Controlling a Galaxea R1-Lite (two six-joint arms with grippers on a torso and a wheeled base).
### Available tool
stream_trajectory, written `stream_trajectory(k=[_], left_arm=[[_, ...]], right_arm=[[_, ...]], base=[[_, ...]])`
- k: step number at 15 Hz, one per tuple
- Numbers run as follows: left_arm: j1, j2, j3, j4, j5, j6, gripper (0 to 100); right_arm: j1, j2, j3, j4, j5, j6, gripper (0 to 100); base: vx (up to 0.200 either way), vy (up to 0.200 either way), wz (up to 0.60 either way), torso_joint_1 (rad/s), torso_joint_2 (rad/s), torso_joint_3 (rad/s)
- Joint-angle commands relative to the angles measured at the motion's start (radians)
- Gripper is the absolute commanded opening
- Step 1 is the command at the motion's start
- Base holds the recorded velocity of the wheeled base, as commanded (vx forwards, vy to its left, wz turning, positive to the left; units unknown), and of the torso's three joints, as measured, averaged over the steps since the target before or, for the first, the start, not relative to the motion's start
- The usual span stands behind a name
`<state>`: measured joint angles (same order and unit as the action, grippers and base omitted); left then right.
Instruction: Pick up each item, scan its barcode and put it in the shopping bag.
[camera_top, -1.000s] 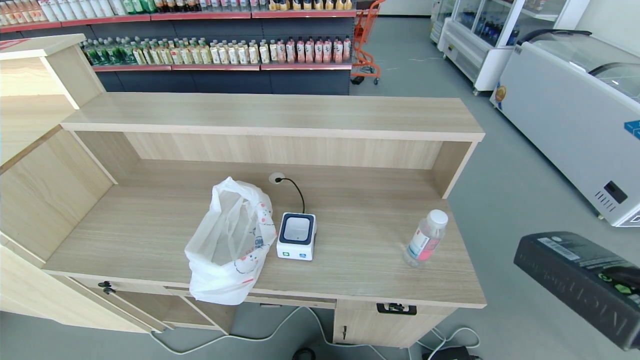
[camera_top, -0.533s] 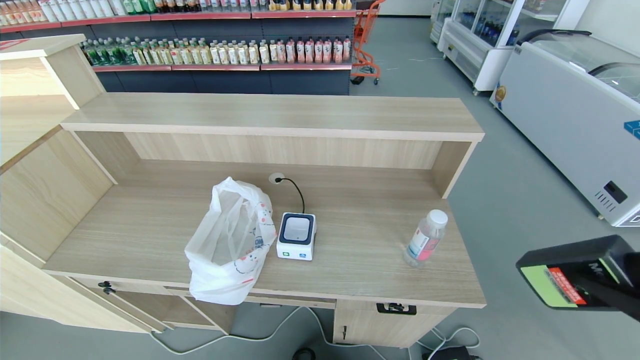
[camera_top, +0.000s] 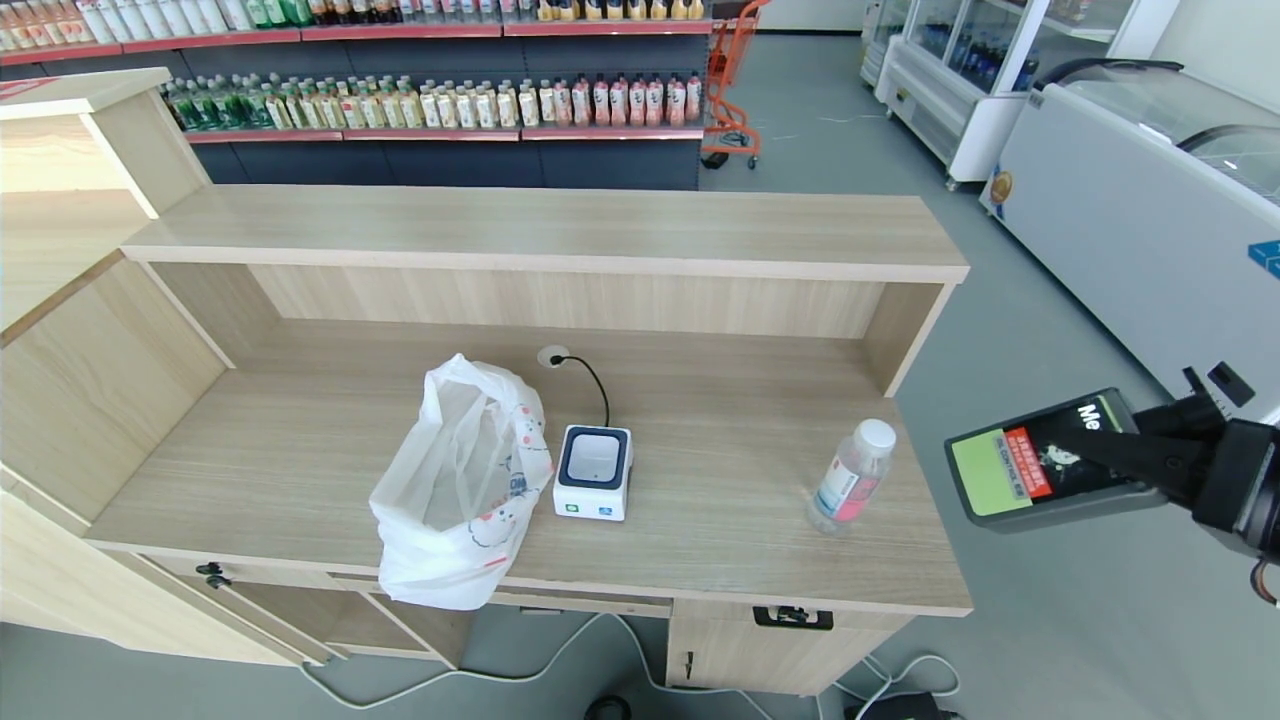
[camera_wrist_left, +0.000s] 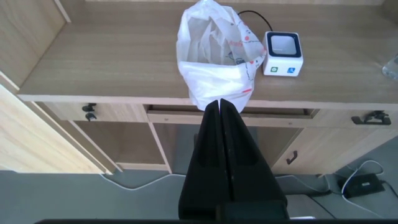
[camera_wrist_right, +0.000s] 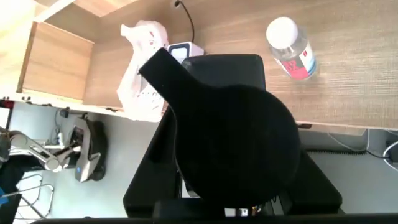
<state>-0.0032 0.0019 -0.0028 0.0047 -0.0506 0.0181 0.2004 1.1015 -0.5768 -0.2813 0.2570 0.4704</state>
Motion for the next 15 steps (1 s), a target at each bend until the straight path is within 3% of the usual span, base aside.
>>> stream_trajectory(k=[1,8,15], left_arm=[[0.0,0.0,0.0,0.0,0.0,0.0,0],[0.0,0.0,0.0,0.0,0.0,0.0,0],[0.0,0.0,0.0,0.0,-0.002,0.003,0]], right_arm=[[-0.03,0.077,-0.015,-0.009,0.001,-0.001,0],[-0.036,0.067,-0.02,-0.004,0.001,-0.003,0],[-0.033,0.109,-0.038,-0.01,0.001,-0.001,0]], base=[[0.0,0.0,0.0,0.0,0.0,0.0],[0.0,0.0,0.0,0.0,0.0,0.0],[0.0,0.2,0.0,0.004,0.0,0.0]])
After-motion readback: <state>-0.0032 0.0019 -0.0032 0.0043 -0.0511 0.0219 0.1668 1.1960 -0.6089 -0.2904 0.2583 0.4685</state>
